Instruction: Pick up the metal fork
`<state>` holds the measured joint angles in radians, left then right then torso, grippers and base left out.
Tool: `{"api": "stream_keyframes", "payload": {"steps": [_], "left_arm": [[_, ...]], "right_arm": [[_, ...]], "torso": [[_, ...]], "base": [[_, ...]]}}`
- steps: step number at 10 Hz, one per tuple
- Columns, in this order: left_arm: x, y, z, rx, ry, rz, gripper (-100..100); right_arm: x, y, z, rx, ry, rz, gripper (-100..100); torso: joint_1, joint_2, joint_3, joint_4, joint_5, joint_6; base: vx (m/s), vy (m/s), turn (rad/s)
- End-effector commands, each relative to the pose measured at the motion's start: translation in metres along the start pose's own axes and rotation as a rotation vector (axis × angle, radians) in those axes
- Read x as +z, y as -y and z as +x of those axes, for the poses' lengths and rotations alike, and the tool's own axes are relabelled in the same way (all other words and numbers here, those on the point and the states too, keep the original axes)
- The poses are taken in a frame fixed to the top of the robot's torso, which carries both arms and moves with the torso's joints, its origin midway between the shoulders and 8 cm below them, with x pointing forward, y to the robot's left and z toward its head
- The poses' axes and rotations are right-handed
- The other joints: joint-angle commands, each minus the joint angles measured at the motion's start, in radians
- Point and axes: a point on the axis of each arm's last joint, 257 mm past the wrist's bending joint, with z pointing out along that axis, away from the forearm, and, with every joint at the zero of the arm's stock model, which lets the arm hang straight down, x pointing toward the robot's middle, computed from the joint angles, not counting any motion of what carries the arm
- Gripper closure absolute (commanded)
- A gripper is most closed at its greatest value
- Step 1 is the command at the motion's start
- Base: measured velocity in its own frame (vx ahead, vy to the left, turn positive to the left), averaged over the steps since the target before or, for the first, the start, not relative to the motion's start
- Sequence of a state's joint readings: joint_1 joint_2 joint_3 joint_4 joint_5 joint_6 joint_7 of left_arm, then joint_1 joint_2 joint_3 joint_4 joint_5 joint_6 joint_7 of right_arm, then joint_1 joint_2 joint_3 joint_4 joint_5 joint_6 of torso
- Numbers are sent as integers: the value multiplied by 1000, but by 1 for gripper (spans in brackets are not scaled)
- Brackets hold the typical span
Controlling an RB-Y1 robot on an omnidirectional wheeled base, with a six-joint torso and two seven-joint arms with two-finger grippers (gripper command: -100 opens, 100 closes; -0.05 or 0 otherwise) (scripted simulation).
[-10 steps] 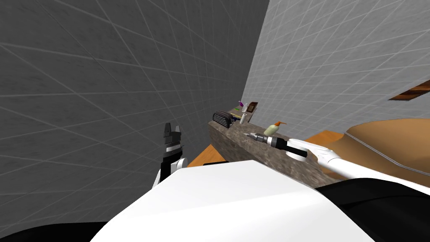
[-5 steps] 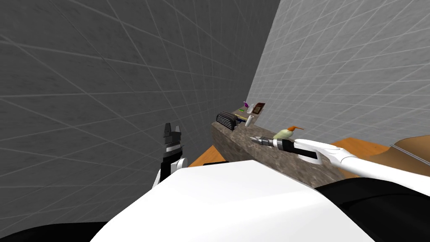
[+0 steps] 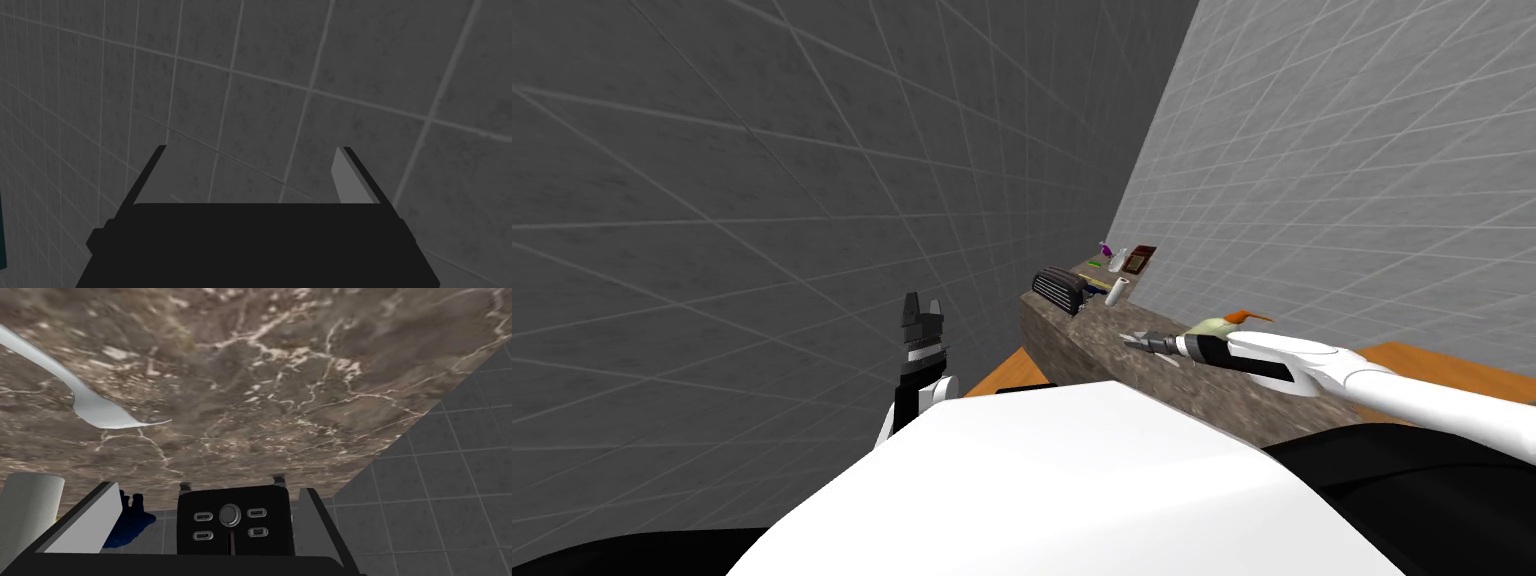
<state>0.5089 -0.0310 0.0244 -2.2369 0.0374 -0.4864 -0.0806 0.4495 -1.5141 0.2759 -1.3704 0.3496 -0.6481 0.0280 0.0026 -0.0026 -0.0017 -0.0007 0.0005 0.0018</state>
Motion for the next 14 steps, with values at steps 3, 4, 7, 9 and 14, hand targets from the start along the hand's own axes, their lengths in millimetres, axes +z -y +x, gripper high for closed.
{"api": "stream_keyframes", "payload": {"steps": [3,4,7,9,14], "left_arm": [[0,0,0,0,0,0,0],[0,0,0,0,0,0,0],[0,0,0,0,0,0,0],[0,0,0,0,0,0,0],[0,0,0,0,0,0,0]], "right_arm": [[-26,24,48,-55,-150,51,-100],[-39,35,70,-77,-220,71,-100],[-66,51,108,-115,-341,101,-100],[-66,50,110,-113,-346,100,-100],[-104,64,159,-146,-497,122,-100]], "torso": [[0,0,0,0,0,0],[0,-1,0,0,0,0],[0,1,1,0,0,0],[1,-1,-1,0,0,0],[0,2,1,0,0,0]], "base": [[60,28,76],[112,32,123],[65,30,53],[59,35,5],[45,24,26]]}}
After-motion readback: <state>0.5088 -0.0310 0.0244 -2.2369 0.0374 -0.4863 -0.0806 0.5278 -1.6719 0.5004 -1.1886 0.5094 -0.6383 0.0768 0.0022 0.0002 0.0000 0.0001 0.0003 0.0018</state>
